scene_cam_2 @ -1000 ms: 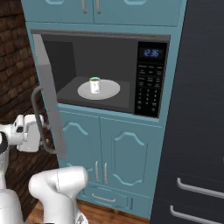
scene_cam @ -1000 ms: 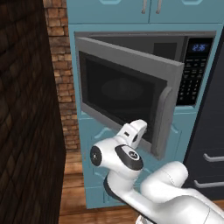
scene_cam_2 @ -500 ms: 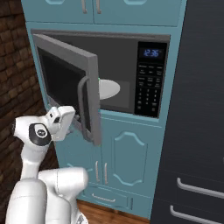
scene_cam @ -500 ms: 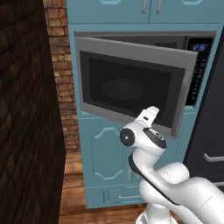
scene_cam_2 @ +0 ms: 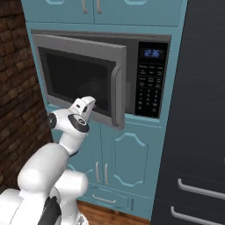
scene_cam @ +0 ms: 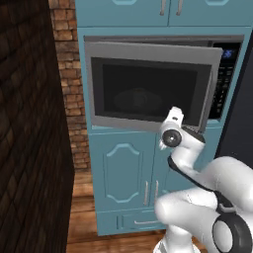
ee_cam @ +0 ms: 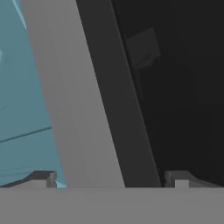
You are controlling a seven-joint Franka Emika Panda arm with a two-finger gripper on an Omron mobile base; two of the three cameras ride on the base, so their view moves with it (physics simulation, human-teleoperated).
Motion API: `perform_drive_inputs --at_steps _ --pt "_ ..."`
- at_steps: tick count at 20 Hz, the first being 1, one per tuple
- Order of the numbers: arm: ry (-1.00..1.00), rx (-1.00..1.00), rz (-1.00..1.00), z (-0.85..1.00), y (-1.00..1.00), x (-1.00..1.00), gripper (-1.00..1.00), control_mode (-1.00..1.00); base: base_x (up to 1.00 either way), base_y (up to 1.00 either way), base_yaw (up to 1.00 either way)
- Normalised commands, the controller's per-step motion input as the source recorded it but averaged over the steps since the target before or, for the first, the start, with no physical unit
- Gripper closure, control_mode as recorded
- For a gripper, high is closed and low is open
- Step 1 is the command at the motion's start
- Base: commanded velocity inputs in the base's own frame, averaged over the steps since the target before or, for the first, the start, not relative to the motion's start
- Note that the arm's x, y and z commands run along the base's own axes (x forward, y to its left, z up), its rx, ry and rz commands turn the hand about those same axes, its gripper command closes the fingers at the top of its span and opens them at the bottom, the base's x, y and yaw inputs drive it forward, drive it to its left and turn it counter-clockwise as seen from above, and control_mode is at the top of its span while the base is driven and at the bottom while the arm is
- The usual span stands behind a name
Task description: Place the microwavable item in the microwave. Then, close the microwave door and press the start button.
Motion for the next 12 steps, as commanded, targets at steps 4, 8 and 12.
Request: perform_drive_inputs --at_steps 4,8,12 --pt "0.21 0.00 0.05 0.37 0.00 0.77 -1.00 -1.00 0.00 0.00 0.00" --pt "0.17 0.00 0.00 0.48 0.00 0.38 -1.00 -1.00 0.00 0.00 0.00" --pt "0.13 0.00 0.00 0.41 0.00 0.06 -1.00 -1.00 0.00 0.00 0.00"
